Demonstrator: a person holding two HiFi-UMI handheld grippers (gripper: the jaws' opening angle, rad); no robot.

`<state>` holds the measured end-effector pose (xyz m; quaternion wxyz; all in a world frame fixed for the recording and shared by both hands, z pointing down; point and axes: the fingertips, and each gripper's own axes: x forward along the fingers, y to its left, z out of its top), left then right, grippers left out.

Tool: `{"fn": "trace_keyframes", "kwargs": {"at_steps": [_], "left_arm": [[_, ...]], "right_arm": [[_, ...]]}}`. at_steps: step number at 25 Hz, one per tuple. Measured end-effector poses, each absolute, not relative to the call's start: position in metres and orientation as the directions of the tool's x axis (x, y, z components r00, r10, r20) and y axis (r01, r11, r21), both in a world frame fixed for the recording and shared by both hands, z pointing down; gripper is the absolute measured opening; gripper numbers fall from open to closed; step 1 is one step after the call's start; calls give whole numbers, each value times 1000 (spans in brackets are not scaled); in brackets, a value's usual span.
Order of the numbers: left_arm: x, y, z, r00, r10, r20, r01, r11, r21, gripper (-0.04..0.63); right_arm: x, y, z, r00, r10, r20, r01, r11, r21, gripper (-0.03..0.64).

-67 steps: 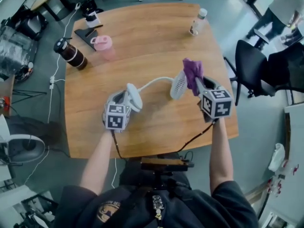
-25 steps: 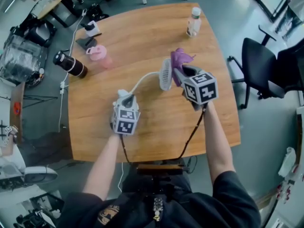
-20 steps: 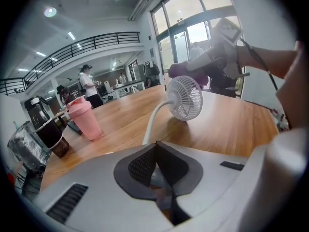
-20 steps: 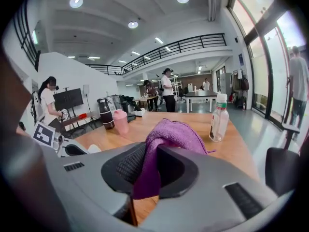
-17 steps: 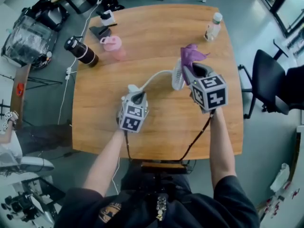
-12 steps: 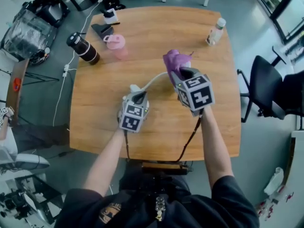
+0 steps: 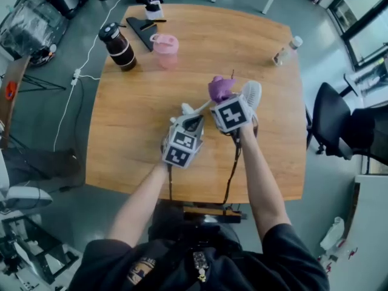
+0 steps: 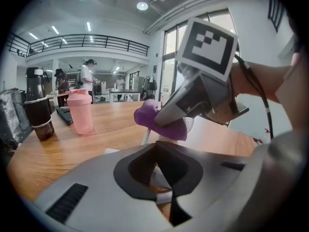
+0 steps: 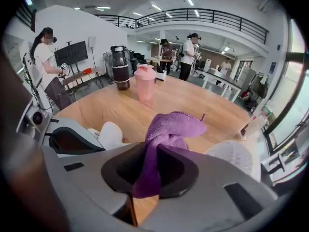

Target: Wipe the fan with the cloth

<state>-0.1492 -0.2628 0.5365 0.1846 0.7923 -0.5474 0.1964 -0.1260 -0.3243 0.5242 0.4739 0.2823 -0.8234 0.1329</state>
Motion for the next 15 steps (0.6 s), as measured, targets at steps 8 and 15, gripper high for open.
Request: {"fn": "trace_keyframes", "kwargs": {"at_steps": [8, 15], "left_arm": [[-178, -255, 513, 376, -790, 484, -920, -380, 95, 0], [-214, -256, 538, 451, -638, 625, -882, -427, 200, 175]], "right_arm": [[-131, -317, 533, -435, -360, 826, -602, 798, 31, 78], [-124, -298, 530, -455, -390, 801, -638, 770, 13, 78]]}}
